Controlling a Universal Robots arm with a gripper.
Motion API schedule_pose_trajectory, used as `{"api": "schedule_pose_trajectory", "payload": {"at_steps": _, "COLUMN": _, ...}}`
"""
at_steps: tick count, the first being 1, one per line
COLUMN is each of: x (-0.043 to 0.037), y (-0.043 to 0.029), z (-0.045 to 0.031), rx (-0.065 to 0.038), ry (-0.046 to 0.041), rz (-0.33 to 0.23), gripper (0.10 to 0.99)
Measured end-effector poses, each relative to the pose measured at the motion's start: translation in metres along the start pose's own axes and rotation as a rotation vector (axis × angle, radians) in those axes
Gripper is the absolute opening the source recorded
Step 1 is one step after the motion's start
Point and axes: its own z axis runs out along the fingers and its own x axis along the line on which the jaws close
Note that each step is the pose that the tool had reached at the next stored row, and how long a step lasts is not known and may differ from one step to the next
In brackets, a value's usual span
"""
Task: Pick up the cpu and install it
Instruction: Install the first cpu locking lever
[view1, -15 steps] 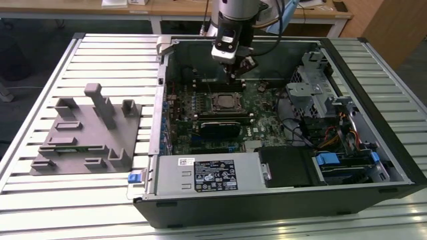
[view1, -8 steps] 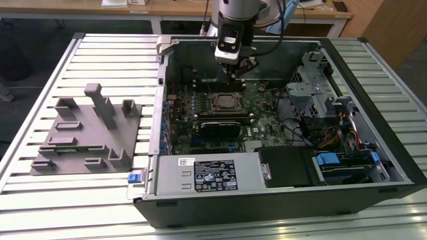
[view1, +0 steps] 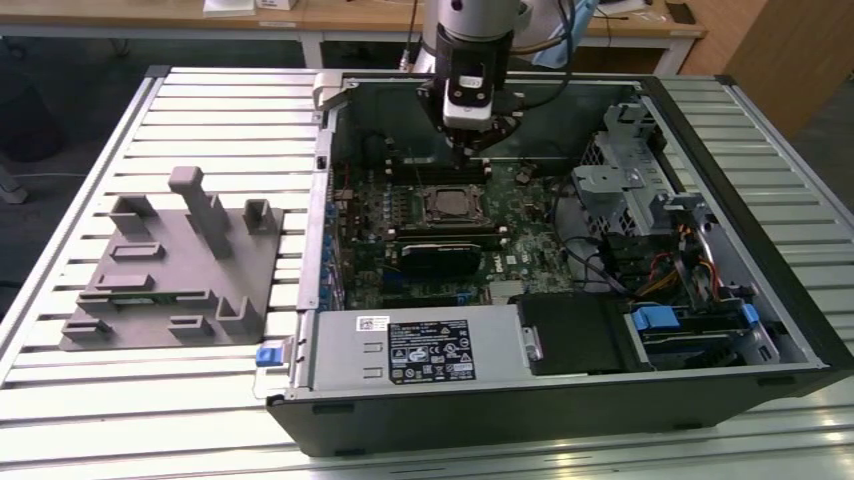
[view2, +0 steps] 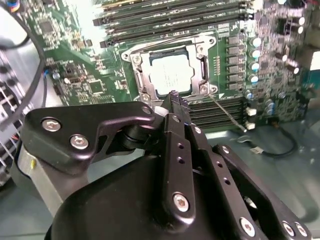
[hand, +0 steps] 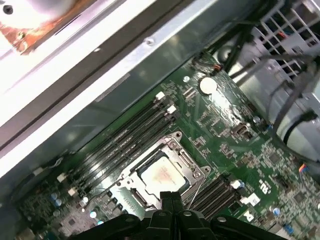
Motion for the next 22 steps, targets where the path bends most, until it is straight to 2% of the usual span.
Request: {"api": "schedule_pose_trajectory", "payload": {"at_steps": 22, "x": 0.0, "y": -0.0001, "z": 0.0008, "rx": -0.005, "ry": 0.0123, "rz": -0.385, "gripper": 0.106}}
